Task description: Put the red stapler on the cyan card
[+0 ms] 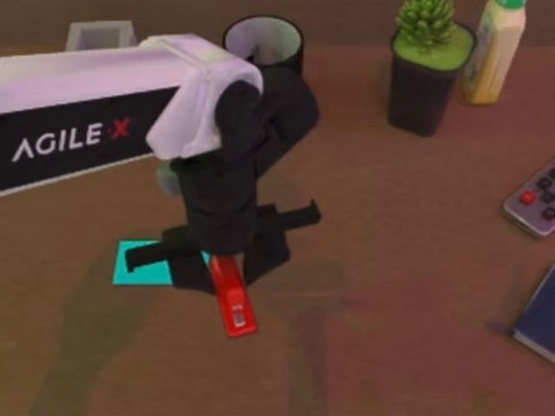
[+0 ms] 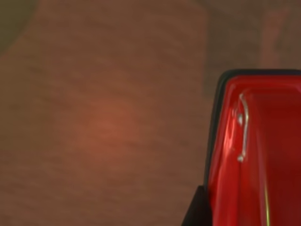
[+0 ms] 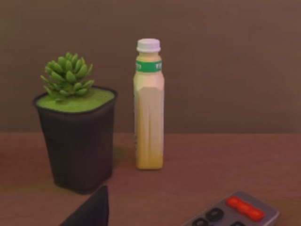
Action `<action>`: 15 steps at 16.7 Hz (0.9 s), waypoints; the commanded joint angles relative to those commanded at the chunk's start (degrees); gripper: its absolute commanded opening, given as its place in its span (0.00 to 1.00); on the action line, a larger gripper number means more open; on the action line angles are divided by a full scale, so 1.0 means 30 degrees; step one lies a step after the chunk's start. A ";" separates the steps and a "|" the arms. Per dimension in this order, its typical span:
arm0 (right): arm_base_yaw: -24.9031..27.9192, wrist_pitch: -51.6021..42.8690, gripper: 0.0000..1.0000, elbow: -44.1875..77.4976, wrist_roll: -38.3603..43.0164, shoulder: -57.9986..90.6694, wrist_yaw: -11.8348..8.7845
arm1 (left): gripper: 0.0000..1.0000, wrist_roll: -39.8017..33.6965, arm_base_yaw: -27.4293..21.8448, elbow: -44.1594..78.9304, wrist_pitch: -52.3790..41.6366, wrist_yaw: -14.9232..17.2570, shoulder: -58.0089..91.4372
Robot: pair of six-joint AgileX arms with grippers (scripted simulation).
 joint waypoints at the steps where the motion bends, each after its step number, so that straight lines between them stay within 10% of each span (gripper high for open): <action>1: 0.0000 0.0000 1.00 0.0000 0.0000 0.0000 0.0000 | 0.00 -0.0221 0.0107 0.0096 -0.0057 0.0005 0.0057; 15: 0.0000 0.0000 1.00 0.0000 0.0000 0.0000 0.0000 | 0.00 -1.6074 0.6867 0.4493 -0.2585 0.0224 0.1881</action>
